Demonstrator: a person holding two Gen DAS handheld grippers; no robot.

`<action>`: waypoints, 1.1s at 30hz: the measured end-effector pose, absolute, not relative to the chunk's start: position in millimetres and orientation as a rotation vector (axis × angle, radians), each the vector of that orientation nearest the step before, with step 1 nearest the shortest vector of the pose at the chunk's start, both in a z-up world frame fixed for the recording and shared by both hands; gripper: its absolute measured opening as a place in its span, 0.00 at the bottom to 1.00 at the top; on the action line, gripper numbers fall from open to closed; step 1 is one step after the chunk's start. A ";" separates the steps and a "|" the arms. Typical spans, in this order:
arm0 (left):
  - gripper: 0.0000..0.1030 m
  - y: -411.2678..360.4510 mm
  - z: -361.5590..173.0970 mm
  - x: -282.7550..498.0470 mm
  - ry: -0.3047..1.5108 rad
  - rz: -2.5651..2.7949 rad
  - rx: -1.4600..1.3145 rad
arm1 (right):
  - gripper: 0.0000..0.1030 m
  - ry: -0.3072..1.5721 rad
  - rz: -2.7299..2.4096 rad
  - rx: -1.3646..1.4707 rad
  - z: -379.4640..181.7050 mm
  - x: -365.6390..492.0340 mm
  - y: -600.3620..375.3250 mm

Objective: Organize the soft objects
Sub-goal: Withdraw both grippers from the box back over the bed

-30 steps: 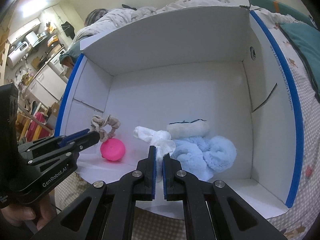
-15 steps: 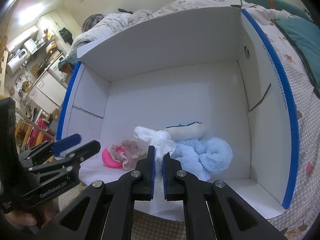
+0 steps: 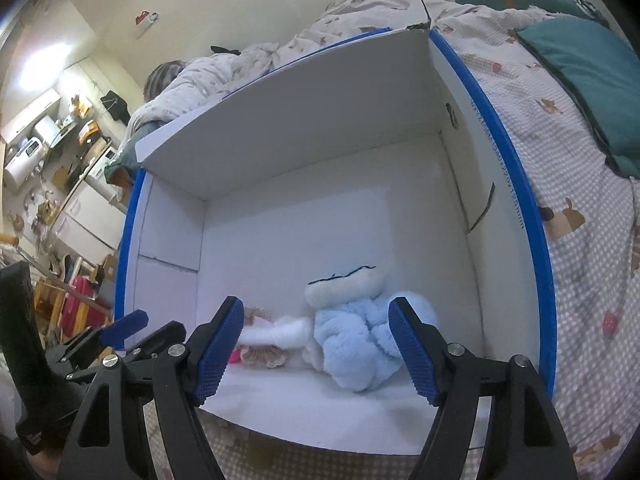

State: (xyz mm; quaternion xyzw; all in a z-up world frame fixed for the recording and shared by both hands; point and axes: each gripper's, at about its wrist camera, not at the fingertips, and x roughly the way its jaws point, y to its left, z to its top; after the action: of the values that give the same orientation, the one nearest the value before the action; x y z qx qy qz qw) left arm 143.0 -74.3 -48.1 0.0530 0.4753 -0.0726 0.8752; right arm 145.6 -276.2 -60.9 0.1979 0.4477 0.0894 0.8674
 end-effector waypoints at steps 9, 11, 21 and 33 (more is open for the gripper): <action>0.62 -71.3 -39.9 135.6 0.961 -0.126 0.117 | 0.77 0.933 0.173 0.387 -58.6 146.0 -271.3; 0.62 -70.0 -36.6 132.5 0.951 -0.123 0.119 | 0.77 0.930 0.167 0.383 -58.0 143.8 -271.8; 0.62 -52.2 -25.5 114.2 0.938 -0.082 0.091 | 0.77 0.901 0.142 0.349 -49.0 128.6 -274.6; 0.62 -31.1 -22.0 77.5 0.936 -0.037 0.072 | 0.77 0.877 0.161 0.322 -36.4 93.2 -266.9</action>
State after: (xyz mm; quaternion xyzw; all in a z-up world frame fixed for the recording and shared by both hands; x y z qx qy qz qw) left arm 77.5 -31.1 -22.0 0.0347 0.4512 -0.0176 0.8916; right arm 93.2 -266.9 -36.4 0.1549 0.4223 0.0774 0.8897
